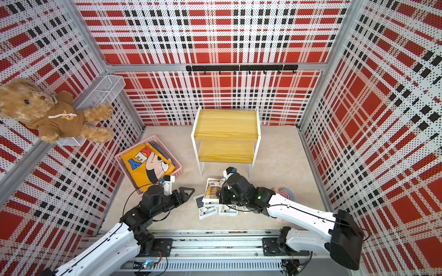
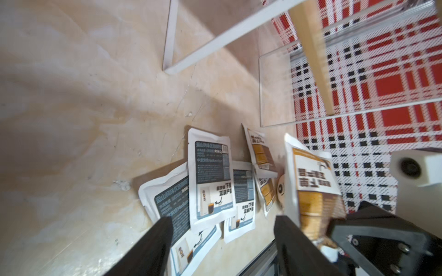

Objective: Place the bagged coffee beans on the shelf by color
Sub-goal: Pick up the bagged coffee beans at the center of the board, then place the bagged coffee beans on the shelf.

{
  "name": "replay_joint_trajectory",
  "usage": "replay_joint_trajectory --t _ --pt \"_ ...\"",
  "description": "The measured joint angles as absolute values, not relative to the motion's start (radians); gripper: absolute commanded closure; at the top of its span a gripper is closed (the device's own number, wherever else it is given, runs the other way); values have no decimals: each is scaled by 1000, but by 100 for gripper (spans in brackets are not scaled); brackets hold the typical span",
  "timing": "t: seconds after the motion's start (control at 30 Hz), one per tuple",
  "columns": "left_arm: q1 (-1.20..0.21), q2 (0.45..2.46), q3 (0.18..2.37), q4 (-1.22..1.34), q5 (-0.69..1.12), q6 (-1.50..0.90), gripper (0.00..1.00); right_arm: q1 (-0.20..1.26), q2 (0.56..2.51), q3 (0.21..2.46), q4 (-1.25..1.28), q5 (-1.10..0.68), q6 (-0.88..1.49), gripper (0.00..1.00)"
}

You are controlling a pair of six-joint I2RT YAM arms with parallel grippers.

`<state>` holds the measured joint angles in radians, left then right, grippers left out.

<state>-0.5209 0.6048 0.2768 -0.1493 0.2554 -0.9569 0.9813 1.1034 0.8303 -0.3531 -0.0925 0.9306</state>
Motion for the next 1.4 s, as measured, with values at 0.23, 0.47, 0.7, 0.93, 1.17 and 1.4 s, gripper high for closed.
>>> replay_joint_trajectory --t 0.23,0.47,0.7,0.93,1.17,1.4 --pt "-517 533 360 -158 255 -946 20 981 1079 1226 -556 -52 840 93" --pt "-518 485 487 -152 256 -908 18 882 1245 1640 -718 -53 712 92" --pt "-520 543 587 -142 262 -868 18 667 1475 1894 -818 -156 603 92" --pt "-523 554 596 -161 262 -839 18 584 1662 2031 -886 -261 521 91" --pt "-523 552 596 -194 262 -821 18 561 1740 2115 -932 -332 488 90" --pt "-522 552 596 -212 262 -813 18 554 1764 2135 -927 -367 491 89"
